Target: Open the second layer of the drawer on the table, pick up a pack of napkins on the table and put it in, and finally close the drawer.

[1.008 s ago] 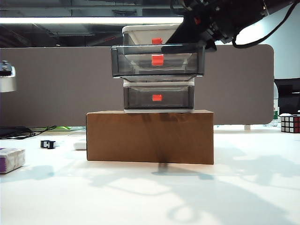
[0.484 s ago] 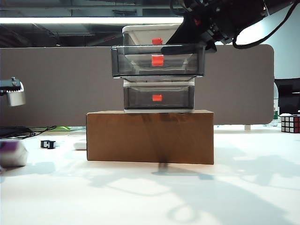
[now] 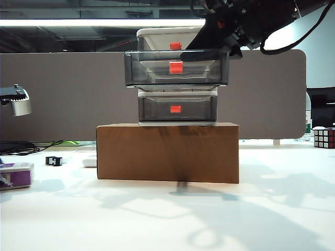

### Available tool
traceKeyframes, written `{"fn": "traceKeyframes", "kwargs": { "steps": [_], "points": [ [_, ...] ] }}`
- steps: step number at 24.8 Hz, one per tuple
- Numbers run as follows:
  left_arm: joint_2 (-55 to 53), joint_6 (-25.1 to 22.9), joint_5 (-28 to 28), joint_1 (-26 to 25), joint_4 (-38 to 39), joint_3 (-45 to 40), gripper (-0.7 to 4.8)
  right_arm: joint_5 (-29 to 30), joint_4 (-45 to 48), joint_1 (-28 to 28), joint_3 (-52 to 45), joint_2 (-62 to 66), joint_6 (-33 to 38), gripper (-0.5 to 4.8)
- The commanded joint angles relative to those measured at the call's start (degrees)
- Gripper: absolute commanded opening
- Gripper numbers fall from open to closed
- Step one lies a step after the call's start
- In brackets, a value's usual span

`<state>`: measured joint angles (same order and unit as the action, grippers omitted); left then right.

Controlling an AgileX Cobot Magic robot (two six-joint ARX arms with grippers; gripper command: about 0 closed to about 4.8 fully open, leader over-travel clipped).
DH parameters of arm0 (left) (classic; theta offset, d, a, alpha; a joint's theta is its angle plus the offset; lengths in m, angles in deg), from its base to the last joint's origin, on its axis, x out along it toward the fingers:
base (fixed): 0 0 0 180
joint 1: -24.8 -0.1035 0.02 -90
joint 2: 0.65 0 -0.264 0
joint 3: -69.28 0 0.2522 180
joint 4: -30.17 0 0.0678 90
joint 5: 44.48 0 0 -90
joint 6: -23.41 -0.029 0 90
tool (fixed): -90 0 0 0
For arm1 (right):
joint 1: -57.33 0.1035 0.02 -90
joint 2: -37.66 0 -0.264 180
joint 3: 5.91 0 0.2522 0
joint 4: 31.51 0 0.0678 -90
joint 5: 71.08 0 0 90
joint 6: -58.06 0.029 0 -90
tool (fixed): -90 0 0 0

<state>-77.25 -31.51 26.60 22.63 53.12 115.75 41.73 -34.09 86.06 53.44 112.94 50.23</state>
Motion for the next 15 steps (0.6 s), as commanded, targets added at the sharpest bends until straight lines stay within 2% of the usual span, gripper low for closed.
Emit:
{"fn": "traceKeyframes", "kwargs": {
  "steps": [1,9,13,15],
  "points": [
    [-0.7,1.0,-1.9,0.0,-0.7,0.1,3.03,0.2,-0.2,0.0,0.4,-0.2,-0.2,-0.05],
    [-3.8,3.4,-3.4,0.0,-1.9,0.1,2.99,0.2,-0.3,0.0,0.4,-0.2,-0.2,-0.05],
    [-3.9,6.1,-4.8,0.0,-3.6,0.1,2.49,0.3,-0.3,0.0,0.4,-0.2,-0.1,-0.05],
    [-4.2,7.4,-5.5,0.0,-4.1,0.1,1.52,0.3,-0.3,0.0,0.4,-0.2,-0.1,-0.05]
  ]
}}
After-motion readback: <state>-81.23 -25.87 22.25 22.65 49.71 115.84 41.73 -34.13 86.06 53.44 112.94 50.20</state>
